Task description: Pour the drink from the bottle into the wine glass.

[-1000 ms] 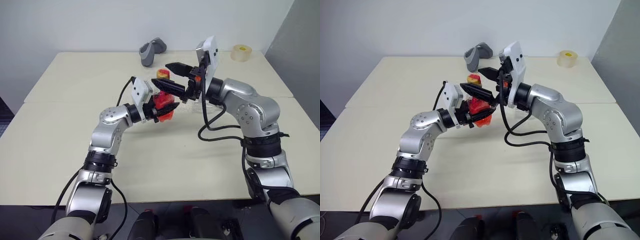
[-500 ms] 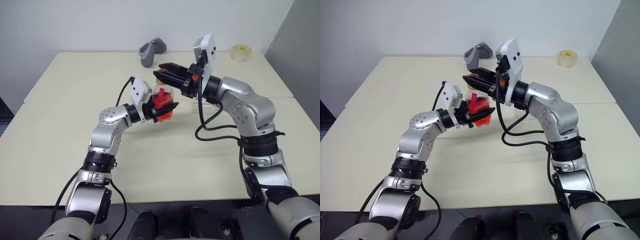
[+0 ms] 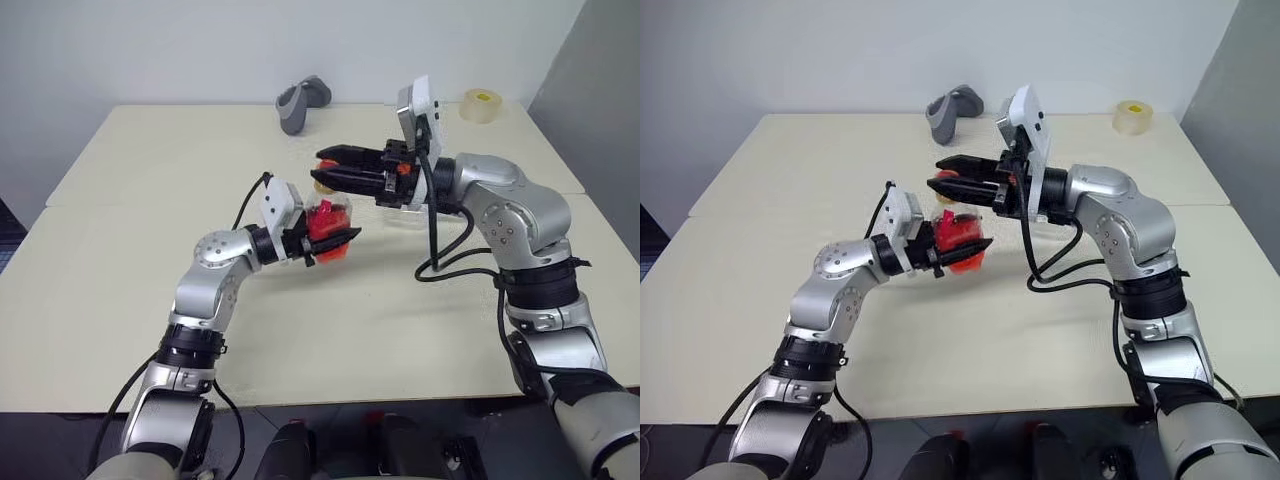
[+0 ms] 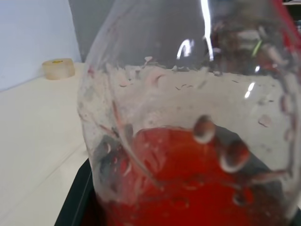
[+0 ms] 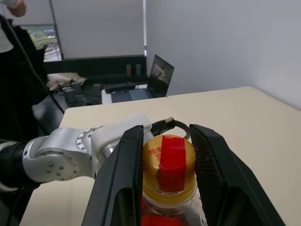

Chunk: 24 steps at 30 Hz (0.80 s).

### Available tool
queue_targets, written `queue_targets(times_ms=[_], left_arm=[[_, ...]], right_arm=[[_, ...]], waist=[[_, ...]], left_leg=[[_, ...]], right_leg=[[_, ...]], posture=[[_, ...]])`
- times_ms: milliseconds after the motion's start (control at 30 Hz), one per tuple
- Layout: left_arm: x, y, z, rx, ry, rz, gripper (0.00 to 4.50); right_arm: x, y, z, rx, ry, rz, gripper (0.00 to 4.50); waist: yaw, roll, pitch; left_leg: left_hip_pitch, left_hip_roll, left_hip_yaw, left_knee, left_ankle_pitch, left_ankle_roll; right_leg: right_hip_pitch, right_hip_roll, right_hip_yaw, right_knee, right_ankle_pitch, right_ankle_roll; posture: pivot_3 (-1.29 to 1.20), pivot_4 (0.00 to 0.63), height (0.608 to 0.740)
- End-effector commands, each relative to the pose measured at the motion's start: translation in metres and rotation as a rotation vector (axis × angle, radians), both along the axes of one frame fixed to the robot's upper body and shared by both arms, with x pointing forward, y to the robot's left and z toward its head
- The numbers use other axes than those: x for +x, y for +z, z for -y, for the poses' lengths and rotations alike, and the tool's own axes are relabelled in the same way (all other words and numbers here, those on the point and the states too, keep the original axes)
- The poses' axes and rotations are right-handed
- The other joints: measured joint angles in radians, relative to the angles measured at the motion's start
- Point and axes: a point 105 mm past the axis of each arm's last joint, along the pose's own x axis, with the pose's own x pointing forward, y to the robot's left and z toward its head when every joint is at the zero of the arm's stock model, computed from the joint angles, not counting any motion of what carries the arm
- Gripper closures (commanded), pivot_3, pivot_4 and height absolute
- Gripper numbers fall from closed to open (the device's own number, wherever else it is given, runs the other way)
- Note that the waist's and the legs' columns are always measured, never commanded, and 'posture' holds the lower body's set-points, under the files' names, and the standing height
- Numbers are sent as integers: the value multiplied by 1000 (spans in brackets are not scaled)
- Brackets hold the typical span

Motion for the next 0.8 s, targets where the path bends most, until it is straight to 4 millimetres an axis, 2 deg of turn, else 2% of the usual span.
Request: queue_targets(times_ms=[33, 333, 567, 633, 800], left_arm=[[-18, -6, 5, 36, -87, 7, 2280], [-24, -14, 3, 40, -90, -13, 2280], [-25, -14, 2, 52, -115, -9, 2280], [-25, -14, 2, 52, -116, -7, 2280], [-23, -14, 2, 59, -120, 22, 2280]], right_arm=[[-2, 47, 16, 83, -42, 169, 3319], [-1, 54, 29, 68, -61, 193, 3319], [-5, 64, 34, 104, -29, 104, 3319], [-7, 67, 35, 127, -8, 30, 3319], [-13, 60, 37, 116, 24, -92, 3319]], waist=[[1, 0, 0], [2, 0, 0], [2, 0, 0], [2, 0, 0], [6, 1, 1]], left_leg=[[0, 0, 0, 0, 0, 0], [0, 0, 0, 0, 0, 0], [0, 0, 0, 0, 0, 0], [0, 0, 0, 0, 0, 0], [-1, -1, -1, 0, 0, 0]], right_leg=[[0, 0, 0, 0, 0, 0], [0, 0, 0, -1, 0, 0], [0, 0, 0, 0, 0, 0], [0, 0, 0, -1, 0, 0], [1, -1, -1, -2, 0, 0]], posture=[[0, 150, 740], [0, 150, 740], [0, 150, 740], [0, 150, 740], [0, 150, 740]])
